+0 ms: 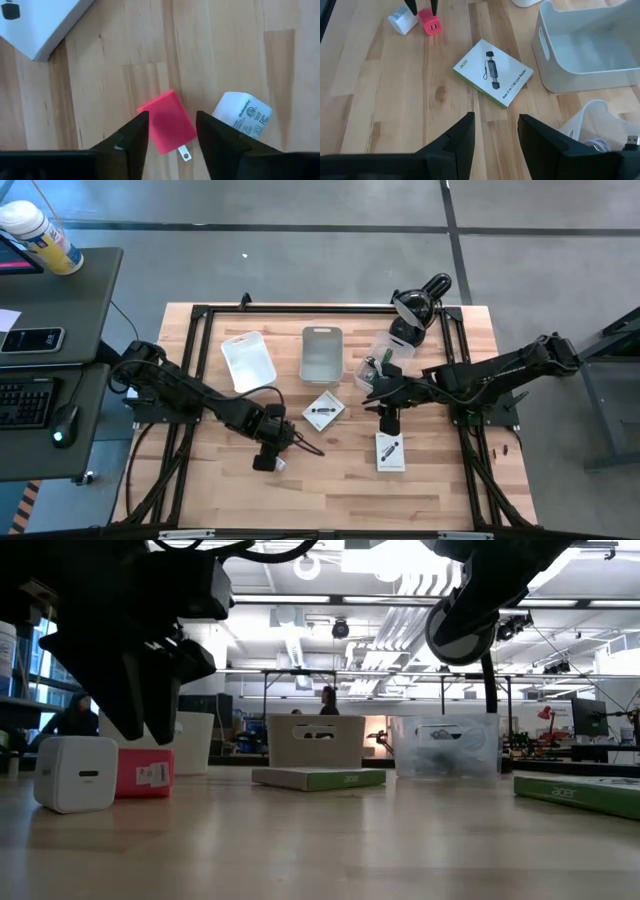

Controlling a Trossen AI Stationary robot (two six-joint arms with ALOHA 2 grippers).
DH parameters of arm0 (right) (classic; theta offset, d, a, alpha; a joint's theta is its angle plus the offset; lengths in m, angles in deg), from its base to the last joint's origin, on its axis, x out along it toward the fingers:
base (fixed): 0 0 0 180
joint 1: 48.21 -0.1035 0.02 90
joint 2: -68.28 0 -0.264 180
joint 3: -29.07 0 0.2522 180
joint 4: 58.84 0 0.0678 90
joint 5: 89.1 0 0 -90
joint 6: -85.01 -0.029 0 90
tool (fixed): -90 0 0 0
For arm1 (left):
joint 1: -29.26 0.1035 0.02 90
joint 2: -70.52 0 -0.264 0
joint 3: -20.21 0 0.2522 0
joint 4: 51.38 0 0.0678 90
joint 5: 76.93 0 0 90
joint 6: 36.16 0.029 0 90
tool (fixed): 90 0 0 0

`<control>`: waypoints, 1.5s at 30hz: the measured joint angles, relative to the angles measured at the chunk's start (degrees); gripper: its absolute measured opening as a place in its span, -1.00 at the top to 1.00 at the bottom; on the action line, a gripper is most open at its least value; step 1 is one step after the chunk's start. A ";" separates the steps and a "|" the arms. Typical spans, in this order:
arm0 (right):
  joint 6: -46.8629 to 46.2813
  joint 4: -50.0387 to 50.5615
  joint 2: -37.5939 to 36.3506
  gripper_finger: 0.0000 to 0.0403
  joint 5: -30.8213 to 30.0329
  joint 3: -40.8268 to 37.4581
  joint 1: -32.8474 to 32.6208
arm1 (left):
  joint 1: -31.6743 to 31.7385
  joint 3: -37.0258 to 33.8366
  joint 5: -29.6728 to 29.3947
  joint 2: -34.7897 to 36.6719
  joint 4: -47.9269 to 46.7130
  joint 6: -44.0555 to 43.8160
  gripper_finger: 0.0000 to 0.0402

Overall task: Pick and place items into bin
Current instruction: Put the pink charger adapter into the white bin

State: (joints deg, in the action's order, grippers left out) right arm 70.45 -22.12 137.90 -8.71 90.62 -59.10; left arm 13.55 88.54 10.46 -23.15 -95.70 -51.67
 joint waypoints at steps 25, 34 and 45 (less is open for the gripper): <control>-1.01 0.19 0.00 0.31 -0.28 0.04 0.00 | 0.00 -0.02 -0.20 -3.21 0.76 0.44 0.06; -1.04 0.15 0.00 0.31 -0.28 0.04 0.02 | 0.00 0.09 -0.74 -3.15 0.61 0.44 0.45; -1.00 0.49 0.00 0.31 -0.28 0.04 0.01 | -0.02 -0.04 -3.47 -3.30 0.23 0.46 -0.05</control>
State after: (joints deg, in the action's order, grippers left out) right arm 69.46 -21.63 137.90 -8.99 90.66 -59.09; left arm 13.53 88.49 6.99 -26.45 -95.47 -51.21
